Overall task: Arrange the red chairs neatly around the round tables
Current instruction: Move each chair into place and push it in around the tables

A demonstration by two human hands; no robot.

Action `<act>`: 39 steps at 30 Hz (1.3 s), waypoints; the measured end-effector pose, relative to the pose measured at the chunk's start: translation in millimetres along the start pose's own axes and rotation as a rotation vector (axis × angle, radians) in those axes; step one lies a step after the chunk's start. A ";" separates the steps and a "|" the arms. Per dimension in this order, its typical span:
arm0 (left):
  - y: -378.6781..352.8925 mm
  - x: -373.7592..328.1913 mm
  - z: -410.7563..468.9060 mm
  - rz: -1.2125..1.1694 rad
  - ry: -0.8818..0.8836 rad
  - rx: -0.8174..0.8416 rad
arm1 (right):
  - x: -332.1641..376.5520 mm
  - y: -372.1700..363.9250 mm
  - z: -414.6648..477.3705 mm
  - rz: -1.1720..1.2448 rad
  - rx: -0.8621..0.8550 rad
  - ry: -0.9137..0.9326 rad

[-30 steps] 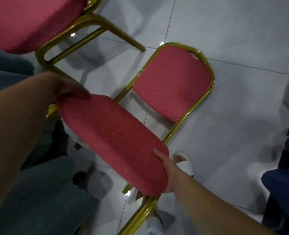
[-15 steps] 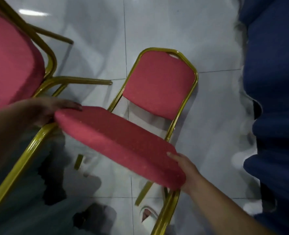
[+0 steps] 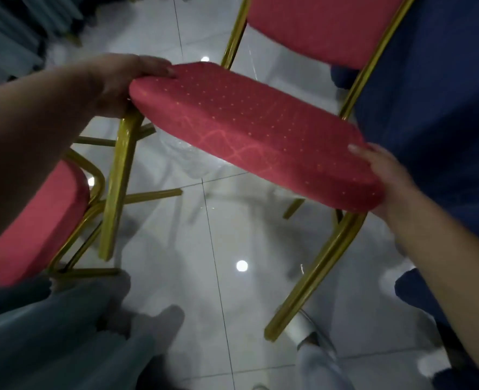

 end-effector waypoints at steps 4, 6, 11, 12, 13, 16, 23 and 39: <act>-27.9 2.8 12.9 -0.074 -0.026 0.012 | 20.6 15.1 30.0 -0.001 -0.054 0.100; -43.0 25.9 18.0 -0.105 -0.031 -0.064 | 4.5 9.1 42.7 -0.056 -0.019 0.104; -59.4 115.7 -4.7 -0.652 0.085 -0.556 | -29.2 0.4 69.5 -0.086 -0.114 0.122; -75.5 125.0 -9.8 -0.789 0.139 -0.530 | -29.3 -1.2 72.9 -0.097 -0.124 0.130; -87.2 131.7 -16.3 -0.836 0.179 -0.528 | -29.1 -4.1 74.6 -0.123 -0.123 0.138; -113.9 136.8 -40.2 -0.819 0.182 -0.571 | -31.2 -7.2 69.0 -0.225 -0.108 0.166; -132.5 215.8 -109.8 -0.915 0.383 -0.505 | -90.0 -8.2 4.4 -0.467 -0.186 0.237; -13.4 453.9 -366.3 -0.790 0.562 -0.907 | -325.2 -58.9 -352.3 -1.006 0.683 0.044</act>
Point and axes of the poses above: each hand's wrist, its own z-axis towards the middle knuckle, its own y-axis out of the back of the hand, x = y × z, the point moved 9 cm from there along z, towards the middle knuckle, and after that the axes turned 6 degrees about -x, right-handed, at the moved point
